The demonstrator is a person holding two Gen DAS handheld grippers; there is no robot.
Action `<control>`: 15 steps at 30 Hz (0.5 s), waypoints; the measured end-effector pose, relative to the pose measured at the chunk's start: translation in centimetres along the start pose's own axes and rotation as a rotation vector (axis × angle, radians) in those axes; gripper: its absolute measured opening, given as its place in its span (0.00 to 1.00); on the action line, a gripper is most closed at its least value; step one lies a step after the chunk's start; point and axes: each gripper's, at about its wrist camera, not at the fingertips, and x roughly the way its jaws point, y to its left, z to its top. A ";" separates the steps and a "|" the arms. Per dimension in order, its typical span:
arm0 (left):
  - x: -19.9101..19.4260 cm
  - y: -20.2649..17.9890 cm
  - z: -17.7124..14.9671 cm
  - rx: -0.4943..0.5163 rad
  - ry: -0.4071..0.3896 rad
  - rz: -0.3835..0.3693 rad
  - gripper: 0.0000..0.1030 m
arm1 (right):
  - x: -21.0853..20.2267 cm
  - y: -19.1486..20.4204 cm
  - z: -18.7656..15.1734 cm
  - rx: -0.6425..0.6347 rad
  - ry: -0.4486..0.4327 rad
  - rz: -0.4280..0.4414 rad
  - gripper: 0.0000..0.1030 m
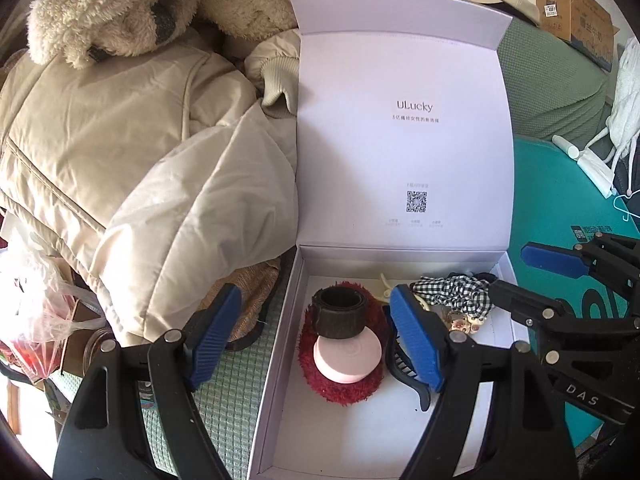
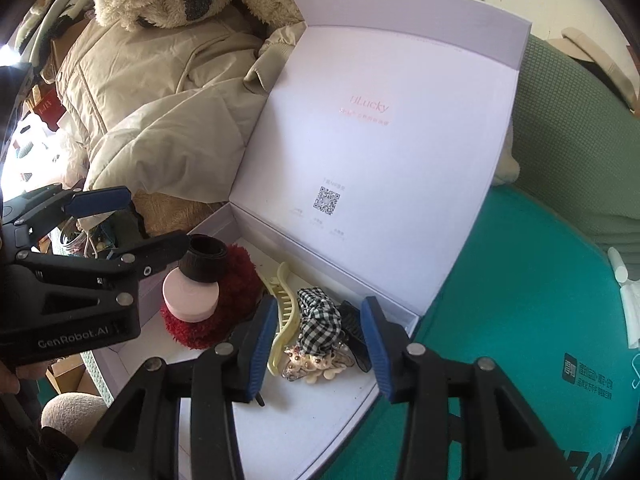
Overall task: Organize objects
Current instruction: 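Set the ring on the compact with left gripper while right releases the scrunchie, then withdraw both open grippers out of the box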
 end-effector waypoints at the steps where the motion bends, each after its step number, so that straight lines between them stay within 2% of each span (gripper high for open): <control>1: -0.3 0.2 0.6 -0.003 -0.005 -0.006 0.74 | -0.6 -0.1 0.0 0.002 -0.007 -0.004 0.42; 3: -2.0 0.8 0.4 0.002 -0.013 -0.006 0.74 | -2.1 -0.4 0.0 0.009 -0.024 -0.011 0.42; 6: -5.2 -0.8 1.2 0.018 -0.032 -0.003 0.75 | -3.8 0.0 0.2 0.009 -0.049 -0.024 0.43; 13: -9.8 -1.3 1.2 0.026 -0.080 -0.012 0.82 | -9.6 0.4 -0.4 0.011 -0.115 -0.076 0.59; 15: -11.2 -1.4 0.9 0.027 -0.086 -0.011 0.84 | -11.2 0.5 -0.9 0.015 -0.130 -0.091 0.60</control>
